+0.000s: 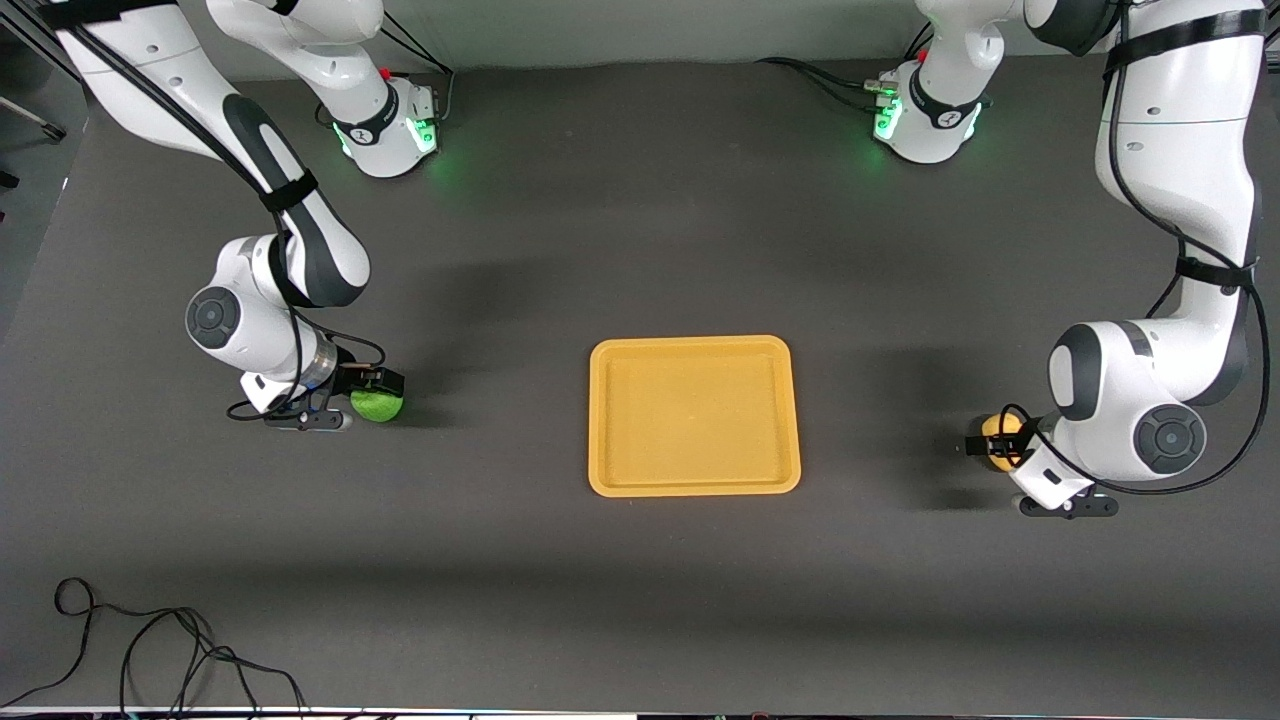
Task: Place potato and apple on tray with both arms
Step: 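Close the right gripper on the apple while the left gripper grasps the potato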
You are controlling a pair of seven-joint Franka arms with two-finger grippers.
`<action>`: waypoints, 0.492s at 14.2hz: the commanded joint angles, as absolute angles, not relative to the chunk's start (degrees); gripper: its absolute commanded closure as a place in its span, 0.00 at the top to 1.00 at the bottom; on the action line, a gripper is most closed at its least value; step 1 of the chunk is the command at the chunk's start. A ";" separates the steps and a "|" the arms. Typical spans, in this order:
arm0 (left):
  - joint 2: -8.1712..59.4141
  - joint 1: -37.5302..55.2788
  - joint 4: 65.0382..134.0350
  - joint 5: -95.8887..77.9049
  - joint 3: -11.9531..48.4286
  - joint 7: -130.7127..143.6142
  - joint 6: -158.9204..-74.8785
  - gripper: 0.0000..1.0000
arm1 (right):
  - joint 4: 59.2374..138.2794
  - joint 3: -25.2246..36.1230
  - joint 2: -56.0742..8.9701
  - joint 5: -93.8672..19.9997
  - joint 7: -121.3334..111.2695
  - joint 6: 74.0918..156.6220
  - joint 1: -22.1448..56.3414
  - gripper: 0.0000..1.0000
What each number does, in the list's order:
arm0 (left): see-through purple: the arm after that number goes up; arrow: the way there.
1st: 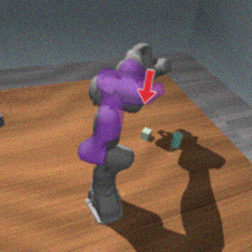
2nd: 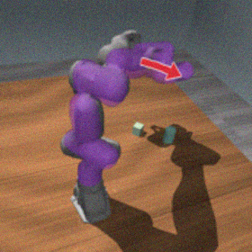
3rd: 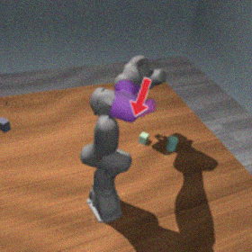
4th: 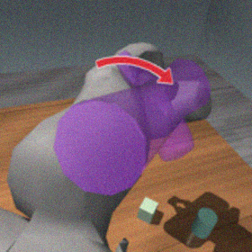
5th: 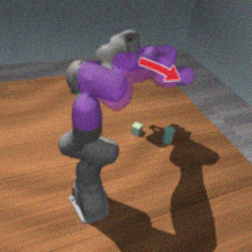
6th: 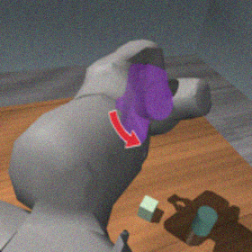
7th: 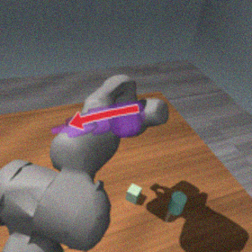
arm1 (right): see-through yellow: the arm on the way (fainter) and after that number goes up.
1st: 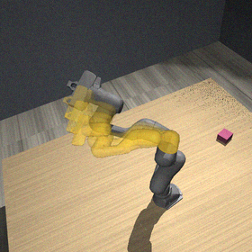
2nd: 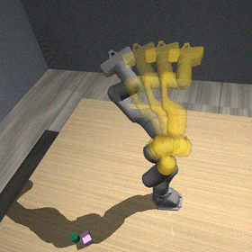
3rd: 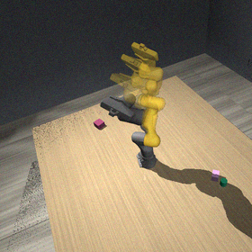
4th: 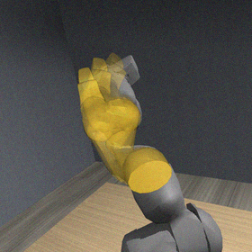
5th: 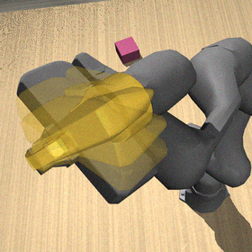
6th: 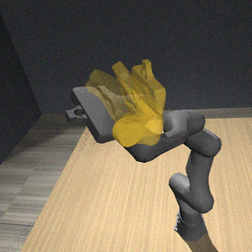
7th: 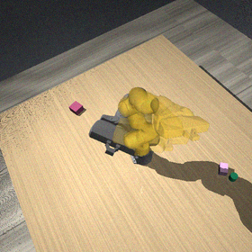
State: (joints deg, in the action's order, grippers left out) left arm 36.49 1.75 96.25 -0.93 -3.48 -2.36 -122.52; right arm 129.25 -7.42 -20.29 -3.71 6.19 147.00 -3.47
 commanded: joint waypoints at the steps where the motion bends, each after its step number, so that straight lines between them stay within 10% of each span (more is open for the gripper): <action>1: 35.42 1.76 97.64 -1.50 -3.78 -4.31 -123.22 1.00 | 129.02 -6.50 -20.74 -4.48 6.68 148.10 -3.34 0.54; 3: 35.51 1.85 99.57 -1.58 -3.78 -4.31 -124.88 1.00 | 128.67 -6.59 -19.08 -4.48 8.25 146.87 -2.99 0.32; 7: 35.42 1.76 101.07 -1.50 -3.87 -4.31 -127.00 0.92 | 116.15 -7.03 -18.10 -4.57 20.27 126.88 3.93 0.27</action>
